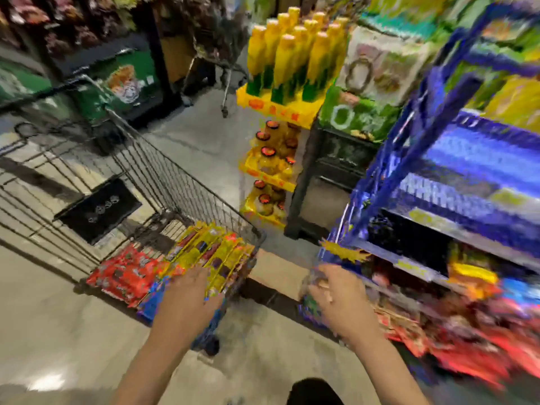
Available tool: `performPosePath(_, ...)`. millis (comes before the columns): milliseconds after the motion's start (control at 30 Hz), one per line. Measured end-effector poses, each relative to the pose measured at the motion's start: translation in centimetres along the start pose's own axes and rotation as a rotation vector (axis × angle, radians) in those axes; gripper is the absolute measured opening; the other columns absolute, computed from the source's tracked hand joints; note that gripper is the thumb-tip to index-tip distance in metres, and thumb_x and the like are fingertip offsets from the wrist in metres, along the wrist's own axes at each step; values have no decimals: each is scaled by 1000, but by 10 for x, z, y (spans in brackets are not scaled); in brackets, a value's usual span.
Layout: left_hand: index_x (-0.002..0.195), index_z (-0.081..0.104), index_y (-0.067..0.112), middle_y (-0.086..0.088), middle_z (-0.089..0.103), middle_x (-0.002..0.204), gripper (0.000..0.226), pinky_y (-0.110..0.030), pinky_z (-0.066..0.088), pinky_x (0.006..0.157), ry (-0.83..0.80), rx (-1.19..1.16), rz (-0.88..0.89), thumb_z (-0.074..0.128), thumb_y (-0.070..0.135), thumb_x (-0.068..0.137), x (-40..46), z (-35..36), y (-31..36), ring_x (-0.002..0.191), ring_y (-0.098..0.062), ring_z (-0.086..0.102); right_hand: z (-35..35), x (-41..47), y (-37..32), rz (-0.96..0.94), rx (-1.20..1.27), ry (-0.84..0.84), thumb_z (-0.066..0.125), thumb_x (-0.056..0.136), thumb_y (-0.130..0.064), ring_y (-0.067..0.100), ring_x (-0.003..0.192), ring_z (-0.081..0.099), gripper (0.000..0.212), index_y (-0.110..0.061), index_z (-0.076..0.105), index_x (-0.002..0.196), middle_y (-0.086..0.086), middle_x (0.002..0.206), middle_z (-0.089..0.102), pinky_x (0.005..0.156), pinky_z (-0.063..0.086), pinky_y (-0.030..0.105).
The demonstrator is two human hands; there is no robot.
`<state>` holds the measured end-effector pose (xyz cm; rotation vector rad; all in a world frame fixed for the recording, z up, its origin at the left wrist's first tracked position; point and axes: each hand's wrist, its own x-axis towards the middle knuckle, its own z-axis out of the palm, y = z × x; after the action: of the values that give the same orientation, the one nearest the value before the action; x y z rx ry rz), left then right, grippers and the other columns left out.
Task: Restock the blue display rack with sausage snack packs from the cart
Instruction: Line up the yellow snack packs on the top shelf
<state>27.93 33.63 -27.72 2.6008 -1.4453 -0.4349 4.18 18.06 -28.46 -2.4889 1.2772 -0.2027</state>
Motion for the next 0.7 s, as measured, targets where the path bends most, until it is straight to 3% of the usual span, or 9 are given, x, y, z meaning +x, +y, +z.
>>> performPosePath(100, 123, 56, 9, -11, 63, 117, 62, -40, 50, 87, -3, 43, 203, 49, 52, 79, 4, 4, 65, 105, -32, 61, -26, -36, 53, 128, 22, 119, 55, 77, -40, 27, 101, 60, 38, -19, 61, 109, 2, 107, 65, 84, 45, 38)
performPosePath(200, 116, 63, 7, -9, 67, 112, 65, -33, 55, 76, 23, 103, 393, 76, 45, 65, -1, 6, 138, 96, -26, 67, -53, -71, 98, 213, 4, 215, 56, 79, -38, 29, 99, 60, 39, -17, 59, 112, 3, 105, 64, 82, 47, 40)
performPosePath(300, 109, 68, 8, -7, 71, 106, 73, -31, 57, 69, 55, 148, 538, 75, 52, 52, -10, 10, 219, 90, -20, 71, -88, -106, 145, 279, -27, 293, 46, 81, -48, 28, 96, 63, 47, -15, 63, 109, 5, 104, 67, 82, 50, 42)
performPosePath(367, 121, 63, 13, -3, 65, 121, 78, -29, 55, 78, 48, 120, 604, 74, 56, 57, -24, 12, 277, 103, -16, 66, -114, -129, 184, 318, -52, 324, 42, 79, -50, 29, 97, 64, 52, -14, 63, 109, 5, 106, 67, 83, 51, 41)
performPosePath(467, 145, 32, 14, -1, 34, 150, 71, -32, 35, 108, 16, -8, 712, 48, 53, 87, -44, 23, 359, 136, -18, 38, -154, -164, 238, 383, -92, 392, 45, 78, -48, 29, 92, 62, 47, -16, 61, 108, 4, 101, 66, 79, 50, 41)
performPosePath(533, 145, 31, 13, -2, 32, 151, 68, -32, 33, 110, 98, -21, 810, 42, 52, 91, -52, 32, 405, 137, -18, 35, -180, -185, 268, 410, -105, 439, 45, 79, -48, 29, 95, 61, 46, -17, 60, 110, 3, 104, 65, 80, 49, 42)
performPosePath(700, 150, 13, 18, 1, 16, 157, 71, -28, 13, 117, 101, -30, 946, 41, 50, 93, -64, 39, 498, 144, -14, 16, -232, -220, 324, 463, -113, 576, 57, 78, -38, 29, 98, 61, 36, -18, 61, 108, 3, 105, 65, 83, 45, 40)
